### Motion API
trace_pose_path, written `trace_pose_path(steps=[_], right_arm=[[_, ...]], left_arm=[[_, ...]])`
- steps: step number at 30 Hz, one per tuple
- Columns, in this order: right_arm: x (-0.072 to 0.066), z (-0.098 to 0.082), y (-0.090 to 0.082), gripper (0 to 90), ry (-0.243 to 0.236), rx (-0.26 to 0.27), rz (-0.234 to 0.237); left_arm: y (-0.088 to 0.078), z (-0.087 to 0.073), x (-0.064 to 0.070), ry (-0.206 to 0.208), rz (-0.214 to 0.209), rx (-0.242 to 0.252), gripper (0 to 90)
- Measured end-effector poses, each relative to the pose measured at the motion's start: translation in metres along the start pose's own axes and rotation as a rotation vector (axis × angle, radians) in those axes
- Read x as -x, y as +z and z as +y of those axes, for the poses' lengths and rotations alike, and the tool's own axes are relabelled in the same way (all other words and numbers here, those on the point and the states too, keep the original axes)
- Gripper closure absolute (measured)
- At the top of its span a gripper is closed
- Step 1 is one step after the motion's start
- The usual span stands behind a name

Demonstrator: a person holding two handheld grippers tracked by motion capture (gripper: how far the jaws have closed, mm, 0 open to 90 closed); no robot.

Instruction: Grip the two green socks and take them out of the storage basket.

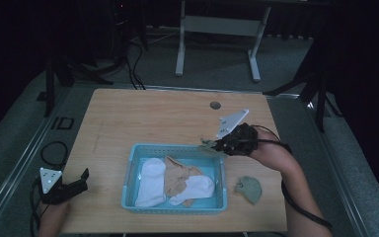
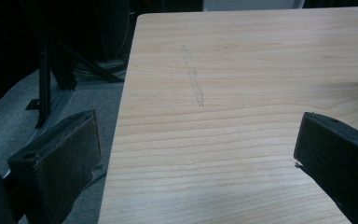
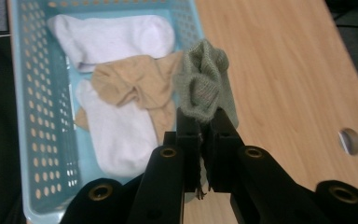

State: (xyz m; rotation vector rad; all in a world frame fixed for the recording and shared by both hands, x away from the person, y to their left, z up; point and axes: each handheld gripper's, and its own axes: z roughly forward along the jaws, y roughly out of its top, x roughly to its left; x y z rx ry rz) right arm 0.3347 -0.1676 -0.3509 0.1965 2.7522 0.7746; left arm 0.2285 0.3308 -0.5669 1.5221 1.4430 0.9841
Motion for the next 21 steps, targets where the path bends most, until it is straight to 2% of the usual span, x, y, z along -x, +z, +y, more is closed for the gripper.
trace_pose_path(steps=[5,13,21], right_arm=[[0.008,-0.013,-0.012,85.1,0.030,0.002,-0.026],[0.022,-0.041,-0.027,85.1,0.104,0.008,-0.063],[0.030,-0.074,-0.030,85.1,0.182,0.011,-0.099]], left_arm=[[0.000,0.000,0.000,0.000,-0.001,-0.001,0.4],[0.000,0.000,0.000,0.002,-0.001,-0.001,0.3],[0.000,0.000,0.000,0.001,-0.001,0.000,0.3]])
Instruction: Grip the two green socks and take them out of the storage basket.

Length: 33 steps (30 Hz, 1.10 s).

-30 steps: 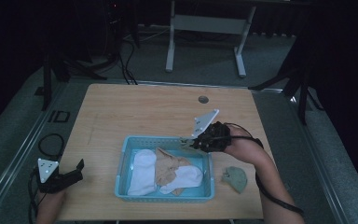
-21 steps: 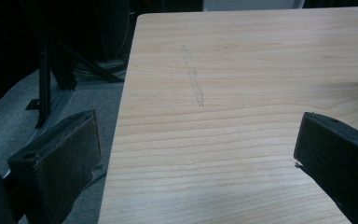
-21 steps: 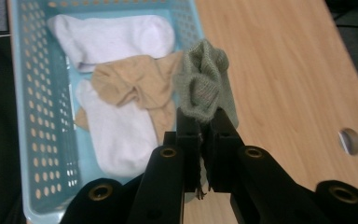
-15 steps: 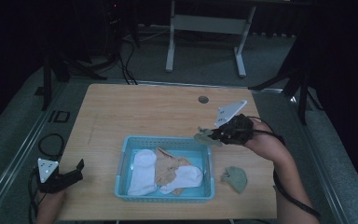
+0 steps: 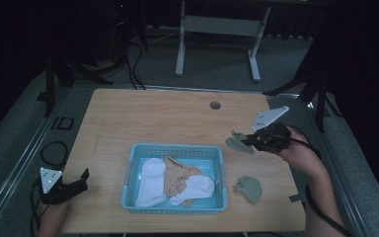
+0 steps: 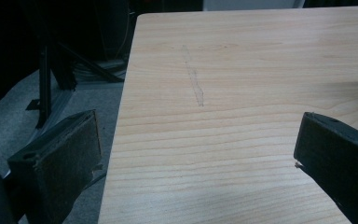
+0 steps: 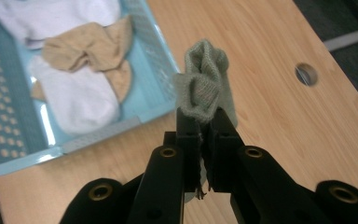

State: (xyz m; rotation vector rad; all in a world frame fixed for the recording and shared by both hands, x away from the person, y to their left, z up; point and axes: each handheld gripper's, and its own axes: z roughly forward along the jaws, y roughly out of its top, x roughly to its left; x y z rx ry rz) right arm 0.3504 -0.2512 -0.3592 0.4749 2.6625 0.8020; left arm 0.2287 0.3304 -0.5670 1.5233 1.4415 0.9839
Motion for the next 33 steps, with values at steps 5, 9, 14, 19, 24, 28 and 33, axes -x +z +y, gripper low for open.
trace_pose_path(steps=[5,9,14,19,24,28,33], right_arm=[[0.010,-0.021,0.010,85.0,0.049,-0.028,-0.004],[0.017,-0.040,0.025,85.0,0.099,-0.058,0.005],[0.023,-0.059,0.044,85.0,0.149,-0.082,0.022],[0.025,-0.077,0.067,84.8,0.181,-0.109,0.061],[0.024,-0.090,0.086,84.7,0.218,-0.121,0.085],[0.026,-0.100,0.097,84.4,0.249,-0.115,0.101],[0.028,-0.109,0.106,77.3,0.278,-0.126,0.088]], left_arm=[[0.000,0.000,0.000,0.002,-0.001,-0.003,0.3],[0.000,0.000,0.000,0.003,-0.001,-0.003,0.4],[0.000,0.000,0.000,0.000,-0.002,-0.004,0.3],[0.000,0.000,0.000,0.004,-0.003,-0.003,0.4],[0.000,0.000,0.000,0.003,-0.003,-0.004,0.4],[0.000,0.000,0.000,0.000,-0.005,-0.006,0.3],[0.000,0.000,0.000,0.004,-0.003,-0.004,0.4]])
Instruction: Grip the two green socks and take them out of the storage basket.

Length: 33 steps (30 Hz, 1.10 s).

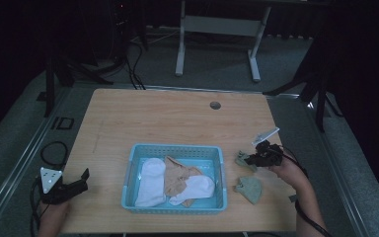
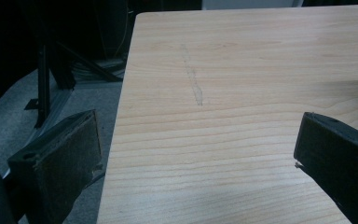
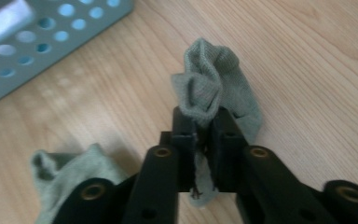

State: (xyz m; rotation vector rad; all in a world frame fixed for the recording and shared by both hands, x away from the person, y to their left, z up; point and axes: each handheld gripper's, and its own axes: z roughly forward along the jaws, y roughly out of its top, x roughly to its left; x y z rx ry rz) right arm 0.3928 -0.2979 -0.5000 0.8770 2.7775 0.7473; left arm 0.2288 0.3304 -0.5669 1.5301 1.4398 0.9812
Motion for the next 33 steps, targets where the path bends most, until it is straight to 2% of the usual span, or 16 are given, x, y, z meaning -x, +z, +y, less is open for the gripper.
trace_pose_path(steps=[4,8,15,20,22,26,29,33], right_arm=[[0.003,-0.002,-0.003,64.2,0.016,0.017,-0.010],[0.003,-0.003,-0.016,54.5,0.032,0.042,-0.037],[0.000,-0.012,-0.034,45.6,0.022,0.069,-0.070],[0.001,-0.026,-0.042,39.1,0.047,0.093,-0.087],[0.002,-0.034,-0.044,37.8,0.056,0.101,-0.070],[0.005,-0.049,-0.045,30.4,0.100,0.124,-0.067],[0.007,-0.061,-0.045,22.3,0.117,0.157,-0.072],[0.009,-0.077,-0.046,18.1,0.162,0.256,-0.073]], left_arm=[[0.000,0.000,0.000,0.000,0.000,0.000,0.3],[0.000,0.000,0.000,0.000,0.002,-0.001,0.3],[0.000,0.000,0.000,0.001,0.004,-0.002,0.4],[0.000,0.000,0.000,0.000,0.005,-0.003,0.4],[0.000,0.000,0.000,0.000,0.006,-0.003,0.4],[0.000,0.000,0.000,0.000,0.006,-0.004,0.4],[0.000,0.000,0.000,0.001,0.004,-0.007,0.3],[0.000,0.000,0.001,0.001,0.006,-0.003,0.4]])
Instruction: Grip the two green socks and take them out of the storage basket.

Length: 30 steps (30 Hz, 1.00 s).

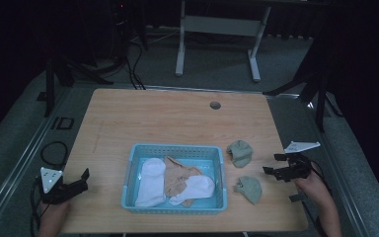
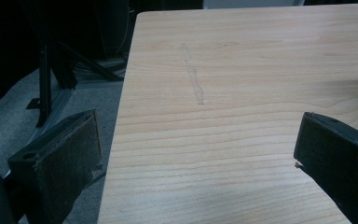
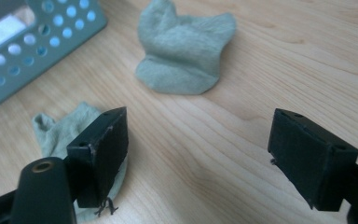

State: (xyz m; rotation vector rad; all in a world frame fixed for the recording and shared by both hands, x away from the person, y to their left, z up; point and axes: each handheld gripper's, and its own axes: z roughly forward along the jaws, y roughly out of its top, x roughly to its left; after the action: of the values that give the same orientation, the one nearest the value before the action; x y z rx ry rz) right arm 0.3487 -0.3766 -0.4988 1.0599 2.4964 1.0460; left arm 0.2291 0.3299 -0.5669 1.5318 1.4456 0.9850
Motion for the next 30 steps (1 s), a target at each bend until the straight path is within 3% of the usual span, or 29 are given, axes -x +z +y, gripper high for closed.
trace_pose_path(steps=[7,10,15,21,24,30], right_arm=[[0.005,-0.028,0.008,13.5,0.095,0.014,-0.063],[0.007,-0.038,0.011,13.1,0.137,0.045,-0.095],[0.005,-0.049,0.013,11.9,0.160,0.083,-0.203],[0.006,-0.058,0.011,11.9,0.234,0.161,-0.305],[0.005,-0.062,0.012,12.0,0.250,0.184,-0.355],[0.004,-0.065,0.016,12.1,0.251,0.171,-0.354]], left_arm=[[0.000,0.000,0.000,0.000,-0.001,0.000,0.3],[0.000,0.000,0.000,0.000,-0.002,-0.001,0.4],[0.000,0.000,0.000,0.001,-0.002,-0.001,0.3],[0.000,0.000,0.000,0.000,-0.006,0.001,0.4],[0.000,0.000,0.000,-0.001,-0.004,0.002,0.4],[0.000,0.000,0.000,-0.001,-0.006,0.002,0.3]])
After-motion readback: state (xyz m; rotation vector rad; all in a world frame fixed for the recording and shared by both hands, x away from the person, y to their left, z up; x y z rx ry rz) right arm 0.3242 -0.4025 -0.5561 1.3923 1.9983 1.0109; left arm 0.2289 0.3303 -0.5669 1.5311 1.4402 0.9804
